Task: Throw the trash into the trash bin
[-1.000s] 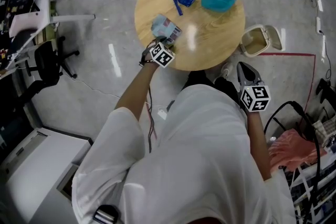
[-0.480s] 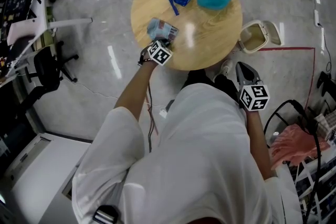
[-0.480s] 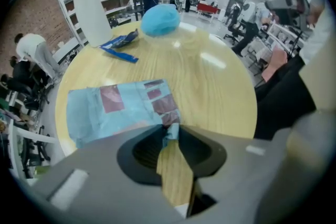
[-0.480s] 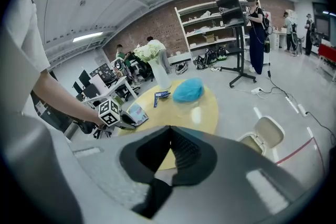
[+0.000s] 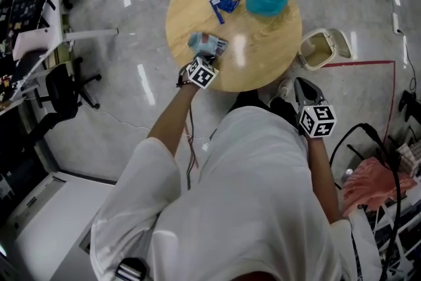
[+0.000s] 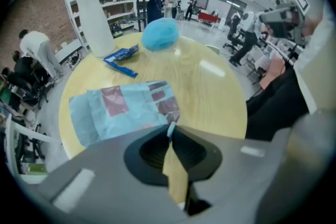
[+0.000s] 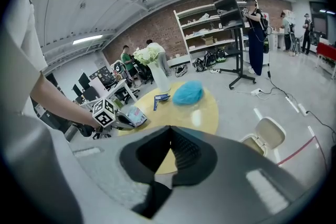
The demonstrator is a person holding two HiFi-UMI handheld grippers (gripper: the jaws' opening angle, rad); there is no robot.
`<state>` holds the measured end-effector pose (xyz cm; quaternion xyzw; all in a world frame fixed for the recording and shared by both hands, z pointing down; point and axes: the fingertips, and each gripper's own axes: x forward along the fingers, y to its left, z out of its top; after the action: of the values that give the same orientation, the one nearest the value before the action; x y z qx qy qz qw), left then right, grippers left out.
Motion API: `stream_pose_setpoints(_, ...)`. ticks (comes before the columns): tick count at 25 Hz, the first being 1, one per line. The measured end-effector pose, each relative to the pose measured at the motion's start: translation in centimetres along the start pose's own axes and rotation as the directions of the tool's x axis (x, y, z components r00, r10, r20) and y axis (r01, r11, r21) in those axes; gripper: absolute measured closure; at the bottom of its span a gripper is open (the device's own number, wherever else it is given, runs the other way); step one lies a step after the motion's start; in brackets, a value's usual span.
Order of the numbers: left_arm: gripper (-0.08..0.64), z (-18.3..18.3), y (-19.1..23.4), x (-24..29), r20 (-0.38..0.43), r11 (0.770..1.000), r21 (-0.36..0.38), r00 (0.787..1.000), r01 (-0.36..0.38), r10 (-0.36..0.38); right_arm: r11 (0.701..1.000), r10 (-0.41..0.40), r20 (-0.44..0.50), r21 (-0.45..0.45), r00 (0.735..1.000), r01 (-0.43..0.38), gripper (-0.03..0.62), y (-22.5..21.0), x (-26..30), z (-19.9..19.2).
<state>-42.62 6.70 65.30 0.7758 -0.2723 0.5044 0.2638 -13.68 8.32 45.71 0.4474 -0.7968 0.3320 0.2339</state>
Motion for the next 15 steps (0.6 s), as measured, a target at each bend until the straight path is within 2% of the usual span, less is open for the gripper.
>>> stream_pose_setpoints(10,0.540,3.2,-1.6,-1.7,0.068,1.000,0.002,0.998,0.010,-0.010,1.000,-0.019,0.009,0.019,1.000,0.019,0.592,-0.3,-0.5,-0.7)
stream_pose_setpoints(15,0.540,4.9,-2.5,-2.0,0.090,0.999,0.026,0.996,0.019,-0.021,0.998,-0.041,0.017,0.042,0.999,0.040,0.592,-0.9,-1.1,-1.5)
